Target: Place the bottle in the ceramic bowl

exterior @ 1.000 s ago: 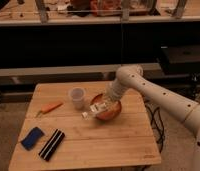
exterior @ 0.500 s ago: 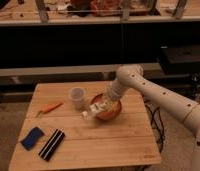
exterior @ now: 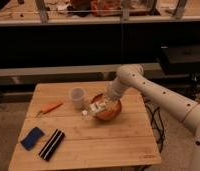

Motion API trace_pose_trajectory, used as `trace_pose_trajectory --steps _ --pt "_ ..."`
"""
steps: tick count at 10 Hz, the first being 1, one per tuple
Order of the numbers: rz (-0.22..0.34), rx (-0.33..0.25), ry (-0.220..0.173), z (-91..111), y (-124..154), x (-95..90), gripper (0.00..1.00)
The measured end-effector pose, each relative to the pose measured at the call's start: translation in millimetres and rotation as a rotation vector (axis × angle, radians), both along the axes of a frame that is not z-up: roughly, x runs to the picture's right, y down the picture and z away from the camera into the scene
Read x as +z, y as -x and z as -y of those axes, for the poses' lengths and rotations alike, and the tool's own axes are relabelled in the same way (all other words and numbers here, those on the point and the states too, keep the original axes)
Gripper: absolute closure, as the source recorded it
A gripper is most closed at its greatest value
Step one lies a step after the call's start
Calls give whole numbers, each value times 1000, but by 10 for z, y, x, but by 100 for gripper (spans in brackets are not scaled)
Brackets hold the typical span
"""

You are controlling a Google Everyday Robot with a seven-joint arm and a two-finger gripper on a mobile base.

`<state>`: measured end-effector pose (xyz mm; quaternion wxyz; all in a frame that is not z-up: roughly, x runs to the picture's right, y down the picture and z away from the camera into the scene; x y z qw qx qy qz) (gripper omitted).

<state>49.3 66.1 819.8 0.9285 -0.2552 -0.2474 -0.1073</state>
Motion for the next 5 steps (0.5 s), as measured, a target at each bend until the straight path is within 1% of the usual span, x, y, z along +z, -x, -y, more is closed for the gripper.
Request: trace_pose_trajectory --steps 5 --pt "-4 11 5 21 -11 7 71"
